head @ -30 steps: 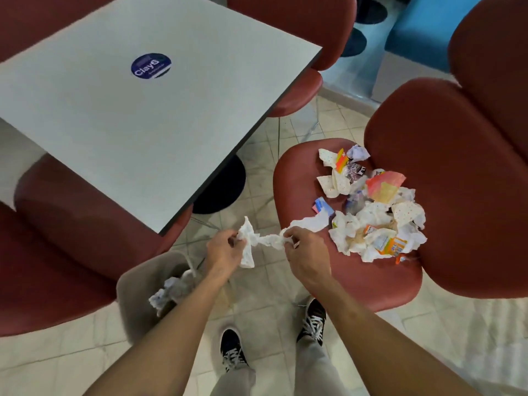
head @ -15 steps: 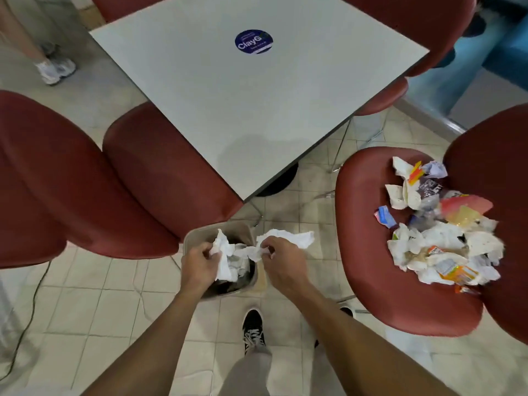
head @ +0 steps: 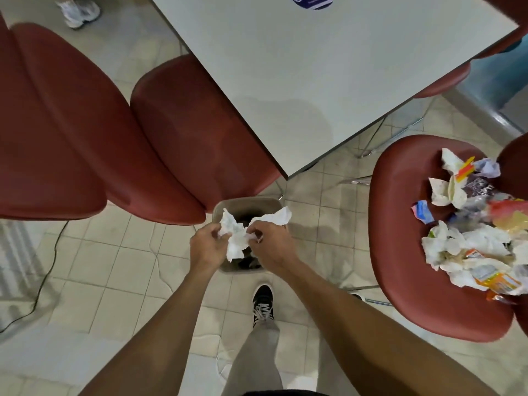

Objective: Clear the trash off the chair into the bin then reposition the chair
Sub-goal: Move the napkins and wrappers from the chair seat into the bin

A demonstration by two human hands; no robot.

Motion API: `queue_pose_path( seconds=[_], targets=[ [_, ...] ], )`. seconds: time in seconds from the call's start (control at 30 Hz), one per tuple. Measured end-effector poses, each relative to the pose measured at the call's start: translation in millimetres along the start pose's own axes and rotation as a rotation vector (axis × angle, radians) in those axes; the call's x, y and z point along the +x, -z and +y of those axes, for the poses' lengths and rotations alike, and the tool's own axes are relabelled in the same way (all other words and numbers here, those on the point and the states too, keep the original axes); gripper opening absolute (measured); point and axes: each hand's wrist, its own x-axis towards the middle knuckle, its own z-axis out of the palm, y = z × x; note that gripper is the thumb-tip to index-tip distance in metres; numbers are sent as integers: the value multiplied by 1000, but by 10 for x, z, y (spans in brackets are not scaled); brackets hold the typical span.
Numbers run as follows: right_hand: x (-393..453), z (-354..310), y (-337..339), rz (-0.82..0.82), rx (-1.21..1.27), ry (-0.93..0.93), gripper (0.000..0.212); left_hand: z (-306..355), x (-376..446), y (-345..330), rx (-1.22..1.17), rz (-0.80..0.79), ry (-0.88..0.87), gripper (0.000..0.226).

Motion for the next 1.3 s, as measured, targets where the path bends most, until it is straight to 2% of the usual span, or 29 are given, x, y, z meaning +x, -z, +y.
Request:
queue_pose_path(
  seconds=[0.1, 0.2, 0.3, 0.5, 0.67, 0.87, 1.17, 1.3],
  targets=[
    [89, 6, -88, -34, 32, -24, 24, -70, 7, -3, -1, -32, 37, 24],
    [152, 84, -133, -60, 7, -98, 37, -107, 11, -15, -1, -94, 69, 35],
    [186, 204, -113, -65, -29, -155, 42, -130, 13, -42, -1, -127, 67, 38],
    [205, 396, 79, 6, 20, -173, 30, 30, 24, -146, -3, -188, 60, 42],
    [108, 707, 432, 52, 80, -232, 42, 276, 58, -416, 54, -215, -6, 45],
    [-80, 1338, 1060, 144, 130, -322, 50, 834, -55, -1058, 144, -276, -107, 44],
    [-551, 2698, 2102, 331, 291, -496, 44, 1828, -527, -2485, 191, -556, -267, 53],
    [-696, 3331, 2469, 415, 245, -601, 45, 2152, -772, -3155, 179, -627, -340, 53]
  ],
)
